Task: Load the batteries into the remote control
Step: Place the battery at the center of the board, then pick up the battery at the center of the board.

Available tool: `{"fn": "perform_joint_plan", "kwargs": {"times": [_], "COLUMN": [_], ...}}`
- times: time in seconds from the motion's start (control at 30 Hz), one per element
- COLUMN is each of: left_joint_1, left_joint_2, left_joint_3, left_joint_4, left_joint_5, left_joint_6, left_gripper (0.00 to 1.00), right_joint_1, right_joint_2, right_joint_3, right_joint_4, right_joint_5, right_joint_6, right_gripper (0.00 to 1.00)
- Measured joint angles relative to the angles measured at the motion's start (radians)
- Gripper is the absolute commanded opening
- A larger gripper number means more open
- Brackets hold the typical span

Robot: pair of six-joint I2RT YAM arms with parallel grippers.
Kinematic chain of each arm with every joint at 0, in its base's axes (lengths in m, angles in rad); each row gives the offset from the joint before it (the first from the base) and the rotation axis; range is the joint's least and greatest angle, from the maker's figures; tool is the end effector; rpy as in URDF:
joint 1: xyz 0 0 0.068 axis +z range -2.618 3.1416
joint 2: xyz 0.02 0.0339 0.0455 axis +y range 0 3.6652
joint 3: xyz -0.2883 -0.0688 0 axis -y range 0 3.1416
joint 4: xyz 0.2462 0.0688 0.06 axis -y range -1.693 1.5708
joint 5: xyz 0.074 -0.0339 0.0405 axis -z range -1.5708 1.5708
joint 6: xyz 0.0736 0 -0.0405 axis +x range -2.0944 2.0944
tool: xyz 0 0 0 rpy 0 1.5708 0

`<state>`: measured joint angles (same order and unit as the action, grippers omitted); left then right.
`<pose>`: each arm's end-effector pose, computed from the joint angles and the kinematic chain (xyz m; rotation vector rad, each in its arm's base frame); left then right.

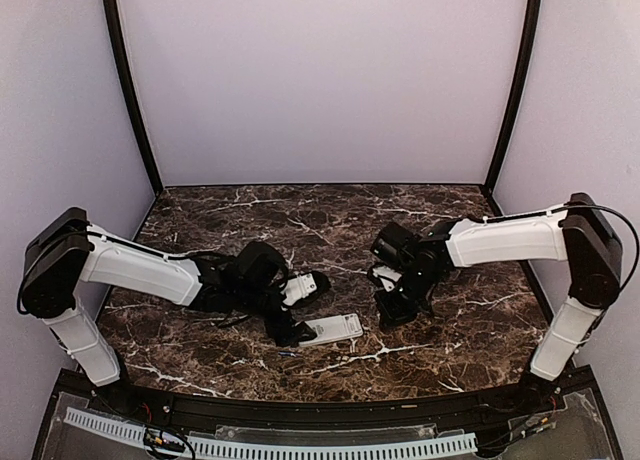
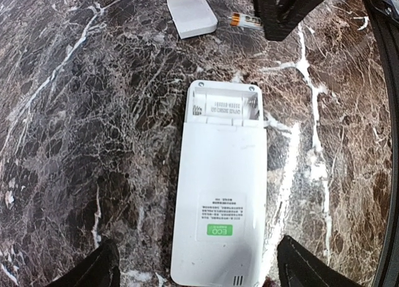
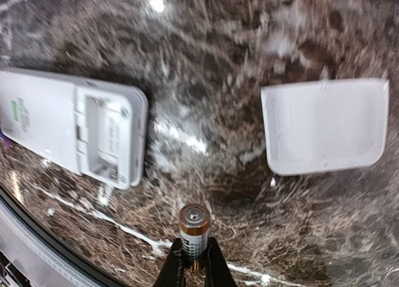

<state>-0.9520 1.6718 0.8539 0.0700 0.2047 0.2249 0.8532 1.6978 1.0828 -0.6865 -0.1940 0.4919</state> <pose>0.2014 -0.3087 0.1624 1.4067 1.9163 -0.5965 0.2071 0.2588 0.1655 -0.5805 2.9571 0.4837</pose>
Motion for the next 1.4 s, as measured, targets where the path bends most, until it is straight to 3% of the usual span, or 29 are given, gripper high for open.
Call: {"fn": "perform_joint_plan", "kwargs": {"times": [0.23,0.47,0.63,0.93,1.4], "left_joint_1": [0.000,0.000,0.000,0.000,0.000], "left_joint_2": [-0.001,-0.004,-0.004,-0.004,-0.006], "left_joint_3": [0.016,0.017,0.018,0.029,0.029], "left_joint_4": [-0.061,-0.074,-0.077,-0.084,-0.088], "left_joint_5": [0.008,0.007,0.007,0.007,-0.004], "left_joint_6": [0.029,0.037,0.044,0.052,0.061], "left_gripper": [0.87,0.87,0.87,0.87,0.88], "right_joint_1": [0.058,0.063,0.063,0.063,0.090], "right_joint_2": [0.093,0.137,0.149,0.198,0.222], "right_joint_3": [0.016,0.068,0.087,0.159,0.190], "right_joint_4": [-0.165,-0.228,-0.251,-0.296,-0.306], "right_joint_5": [-0.003,-0.008,-0.005,0.061,0.129], "right_joint_6": [0.019,0.014,0.014,-0.005,-0.018], "right_gripper": [0.04,0.30,0.36,0.33,0.15]}}
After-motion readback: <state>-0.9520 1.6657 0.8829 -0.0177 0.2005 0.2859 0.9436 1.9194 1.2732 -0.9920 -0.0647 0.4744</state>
